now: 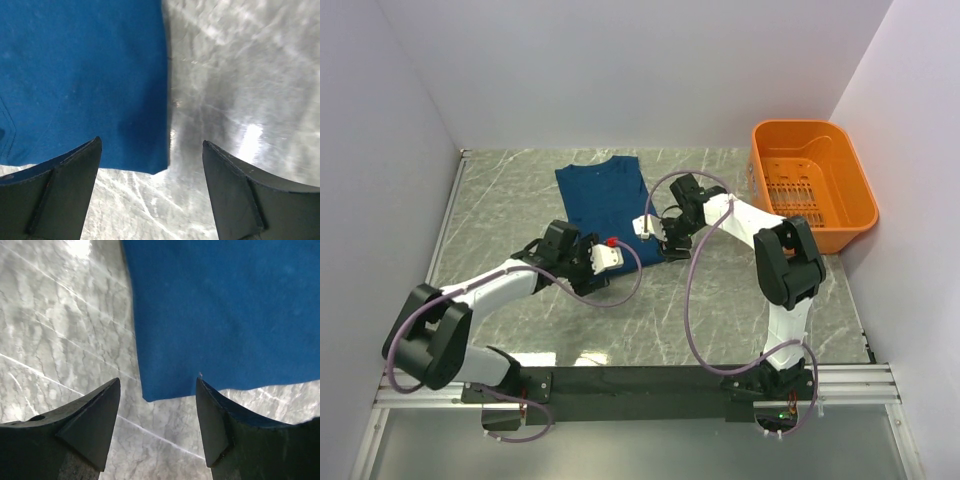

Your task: Fold and stack the t-shirts

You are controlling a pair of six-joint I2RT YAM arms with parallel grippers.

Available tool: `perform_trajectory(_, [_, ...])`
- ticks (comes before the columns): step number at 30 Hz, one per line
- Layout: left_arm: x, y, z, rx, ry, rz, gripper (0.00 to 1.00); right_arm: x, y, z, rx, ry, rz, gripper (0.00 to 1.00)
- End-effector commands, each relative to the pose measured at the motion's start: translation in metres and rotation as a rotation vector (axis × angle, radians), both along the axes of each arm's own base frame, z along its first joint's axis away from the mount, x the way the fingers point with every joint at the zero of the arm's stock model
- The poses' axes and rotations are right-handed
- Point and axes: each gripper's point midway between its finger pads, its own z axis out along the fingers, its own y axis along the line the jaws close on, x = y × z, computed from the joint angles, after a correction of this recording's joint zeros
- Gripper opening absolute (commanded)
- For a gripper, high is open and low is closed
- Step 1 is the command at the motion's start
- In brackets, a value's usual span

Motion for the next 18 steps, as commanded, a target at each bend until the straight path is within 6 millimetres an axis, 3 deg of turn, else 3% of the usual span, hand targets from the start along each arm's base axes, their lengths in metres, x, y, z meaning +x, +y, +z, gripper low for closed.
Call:
perform_trajectory(1, [0.014, 0.000, -0.004, 0.029, -0.069, -0.017, 0.86, 0.016, 0.005, 0.005, -0.015, -0.051, -0.023, 0.68])
perform_trajectory(11, [0.020, 0.012, -0.034, 0.116, -0.057, 0.012, 0.80, 0.019, 0.004, -0.002, -0.038, -0.043, -0.034, 0.68])
perform_trajectory(15, [0.024, 0.022, -0.043, 0.155, -0.079, 0.052, 0.70, 0.018, 0.003, -0.005, -0.053, -0.037, -0.028, 0.68])
perform_trajectory(18, [0.029, 0.024, -0.043, 0.165, -0.102, 0.071, 0.52, 0.015, 0.003, -0.007, -0.065, -0.037, -0.020, 0.68])
